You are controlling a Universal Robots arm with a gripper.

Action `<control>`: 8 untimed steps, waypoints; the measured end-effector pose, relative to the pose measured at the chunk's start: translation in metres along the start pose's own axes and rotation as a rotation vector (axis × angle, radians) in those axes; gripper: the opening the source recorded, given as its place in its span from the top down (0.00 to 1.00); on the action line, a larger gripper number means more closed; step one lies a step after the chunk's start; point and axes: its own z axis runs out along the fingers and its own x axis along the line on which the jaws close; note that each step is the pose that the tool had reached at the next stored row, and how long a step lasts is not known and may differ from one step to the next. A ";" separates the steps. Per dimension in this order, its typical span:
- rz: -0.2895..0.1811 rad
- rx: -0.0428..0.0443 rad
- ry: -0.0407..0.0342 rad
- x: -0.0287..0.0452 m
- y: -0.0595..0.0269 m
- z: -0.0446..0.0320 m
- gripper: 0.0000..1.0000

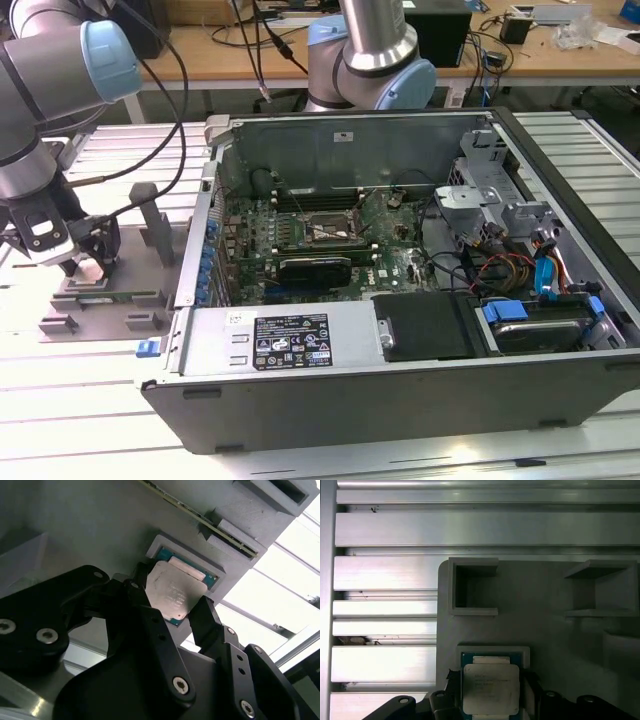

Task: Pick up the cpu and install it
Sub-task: 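Pick up the cpu and move it towards the insertion slot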

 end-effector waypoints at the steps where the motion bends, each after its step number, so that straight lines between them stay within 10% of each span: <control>1: 0.000 0.0000 0.0000 0.0000 0.0001 0.0000 0.40; 8: 0.000 -0.0002 -0.0002 0.0000 0.0004 -0.0008 0.40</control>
